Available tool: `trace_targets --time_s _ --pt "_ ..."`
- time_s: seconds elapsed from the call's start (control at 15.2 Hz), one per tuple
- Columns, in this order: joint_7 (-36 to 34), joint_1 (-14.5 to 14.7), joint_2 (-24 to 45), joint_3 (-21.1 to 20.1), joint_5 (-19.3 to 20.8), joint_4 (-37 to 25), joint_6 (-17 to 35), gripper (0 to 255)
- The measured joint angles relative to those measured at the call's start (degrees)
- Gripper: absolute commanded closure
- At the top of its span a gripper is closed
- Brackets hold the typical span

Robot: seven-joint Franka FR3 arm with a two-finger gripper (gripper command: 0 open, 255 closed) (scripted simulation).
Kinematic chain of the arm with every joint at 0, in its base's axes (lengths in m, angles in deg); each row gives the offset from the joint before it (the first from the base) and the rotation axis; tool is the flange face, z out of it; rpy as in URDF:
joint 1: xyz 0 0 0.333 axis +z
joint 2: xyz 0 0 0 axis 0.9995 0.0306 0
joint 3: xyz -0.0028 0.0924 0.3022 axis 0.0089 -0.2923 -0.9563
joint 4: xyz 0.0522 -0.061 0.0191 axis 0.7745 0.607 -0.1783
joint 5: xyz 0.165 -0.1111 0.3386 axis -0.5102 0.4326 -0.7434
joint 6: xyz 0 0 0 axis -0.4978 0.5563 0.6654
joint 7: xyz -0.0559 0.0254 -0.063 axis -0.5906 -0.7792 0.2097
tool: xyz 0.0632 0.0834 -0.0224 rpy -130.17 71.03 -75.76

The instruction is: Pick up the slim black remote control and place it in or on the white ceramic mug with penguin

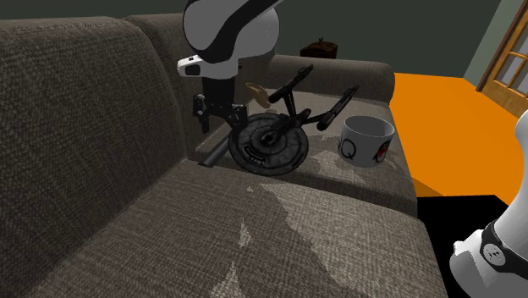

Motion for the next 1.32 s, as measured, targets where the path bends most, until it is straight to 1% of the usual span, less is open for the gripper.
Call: trace_targets --time_s 0.07,0.2,0.26,0.33,0.46,0.53,0.59,0.73,1.12,1.32 --pt "0.17 0.15 0.05 -0.06 0.03 0.46 0.73 0" --pt "0.8 -0.4 0.22 -0.22 -0.32 -0.42 -0.64 0" --pt "0.29 -0.21 0.28 -0.15 -0.25 -0.5 -0.96 0" --pt "0.25 0.02 0.13 -0.12 -0.2 0.22 0.24 0" --pt "0.62 -0.63 0.43 -0.28 -0.74 -0.96 -1.57 0" --pt "0.53 -0.15 1.35 -0.37 -0.64 0.02 0.67 255" --pt "0.64 -0.06 1.07 -0.36 -0.6 0.45 3.61 255" --pt "0.35 0.26 3.4 -0.51 -0.35 0.56 5.53 255" --pt "1.1 0.0 3.9 -0.76 -0.65 0.24 6.18 255" --pt "0.1 0.47 3.78 -0.38 -0.08 0.21 5.68 255"
